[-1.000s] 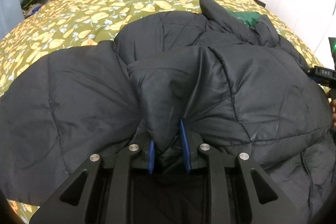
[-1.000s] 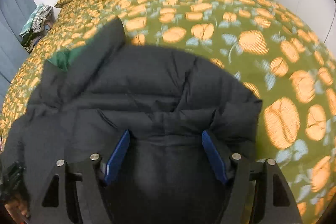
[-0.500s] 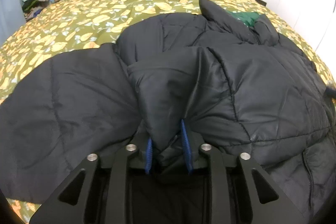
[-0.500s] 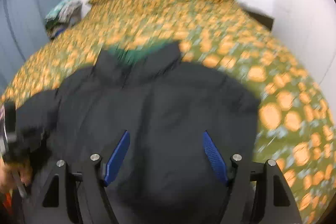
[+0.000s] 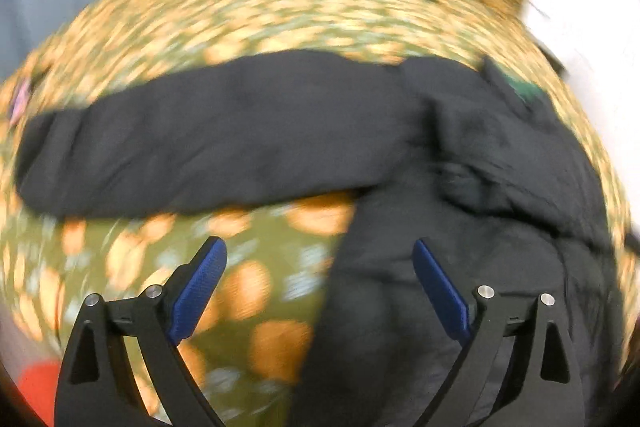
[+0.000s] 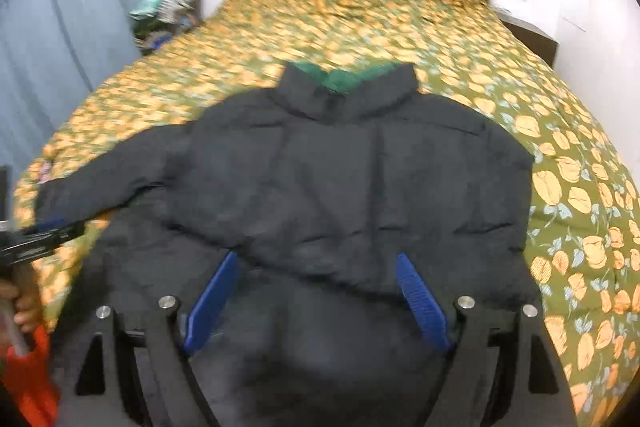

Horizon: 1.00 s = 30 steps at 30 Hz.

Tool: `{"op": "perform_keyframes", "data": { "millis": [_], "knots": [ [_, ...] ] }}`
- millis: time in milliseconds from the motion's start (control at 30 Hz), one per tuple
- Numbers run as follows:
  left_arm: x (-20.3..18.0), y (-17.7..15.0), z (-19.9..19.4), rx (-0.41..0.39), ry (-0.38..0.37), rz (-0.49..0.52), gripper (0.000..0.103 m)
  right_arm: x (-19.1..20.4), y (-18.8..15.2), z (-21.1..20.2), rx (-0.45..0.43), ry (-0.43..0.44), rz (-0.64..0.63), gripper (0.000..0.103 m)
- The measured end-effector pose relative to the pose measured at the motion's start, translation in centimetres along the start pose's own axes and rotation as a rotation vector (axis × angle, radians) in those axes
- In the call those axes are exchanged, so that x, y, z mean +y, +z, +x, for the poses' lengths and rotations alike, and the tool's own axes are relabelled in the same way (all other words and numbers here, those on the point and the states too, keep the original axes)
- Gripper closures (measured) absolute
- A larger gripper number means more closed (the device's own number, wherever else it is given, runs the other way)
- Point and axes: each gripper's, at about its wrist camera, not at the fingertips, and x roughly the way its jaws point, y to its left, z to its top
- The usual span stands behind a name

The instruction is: Fold large clothes

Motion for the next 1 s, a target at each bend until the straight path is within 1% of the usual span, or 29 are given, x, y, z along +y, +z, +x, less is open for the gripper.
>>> {"op": "perform_keyframes", "data": {
  "millis": [33,67,133,233,333,367,433,467,500,533,567,600,667,733,800,900,967,1000],
  "knots": [
    [2.1,0.1,0.1,0.003,0.006,-0.079,0.008,0.8,-0.2,-0.6,-0.011,0.022,-0.001,0.019],
    [4.4,0.1,0.3,0.007,0.022,-0.168,0.008,0.8,-0.5,-1.0,-0.019,0.038,-0.001,0.019],
    [8.4,0.4,0.9,0.01,0.036,-0.322,0.008,2.3,-1.8,-2.1,-0.024,0.065,-0.006,0.019],
    [15.3,0.7,2.1,-0.031,0.106,-0.583,0.008,4.0,-3.5,-3.2,-0.018,0.084,-0.015,0.019],
    [19.8,1.0,3.3,-0.071,0.112,-0.742,0.008,5.4,-5.0,-4.2,0.003,0.11,-0.021,0.019],
    [20.9,1.3,3.5,-0.095,0.105,-0.773,0.008,5.7,-5.6,-4.5,0.011,0.117,-0.022,0.019],
    [22.0,2.1,3.7,-0.133,0.104,-0.791,0.009,6.3,-6.4,-4.9,0.025,0.124,-0.025,0.019],
    [22.0,2.7,3.7,-0.153,0.106,-0.781,0.015,6.6,-6.8,-5.2,0.03,0.122,-0.026,0.019],
    [21.9,3.2,3.7,-0.165,0.126,-0.764,0.036,6.7,-7.2,-5.3,0.037,0.121,-0.026,0.019],
    [21.6,3.8,3.8,-0.161,0.152,-0.741,0.054,7.1,-7.7,-5.4,0.04,0.121,-0.024,0.019],
    [21.6,4.1,3.8,-0.154,0.159,-0.715,0.091,7.1,-7.9,-5.5,0.044,0.121,-0.02,0.019],
    [21.5,4.7,3.7,-0.151,0.151,-0.686,0.095,7.0,-8.1,-5.5,0.048,0.12,-0.013,0.019],
    [20.2,5.8,2.4,-0.175,0.186,-0.622,0.098,7.0,-8.4,-5.7,0.046,0.119,0.003,0.019],
    [17.9,7.8,0.4,-0.235,0.205,-0.512,0.099,6.6,-8.4,-6.0,0.038,0.123,0.026,0.019],
    [15.5,9.7,-1.8,-0.296,0.206,-0.409,0.099,6.3,-8.3,-6.3,0.025,0.127,0.049,0.019],
    [8.9,12.5,-6.1,-0.41,0.168,-0.209,0.099,5.7,-8.0,-6.8,0.002,0.136,0.079,0.019],
    [2.6,14.0,-9.0,-0.485,0.11,-0.054,0.099,5.3,-7.8,-7.1,-0.017,0.139,0.092,0.019],
    [0.0,14.3,-9.9,-0.507,0.08,0.007,0.099,5.0,-7.8,-7.3,-0.024,0.136,0.098,0.019]
  ]
}}
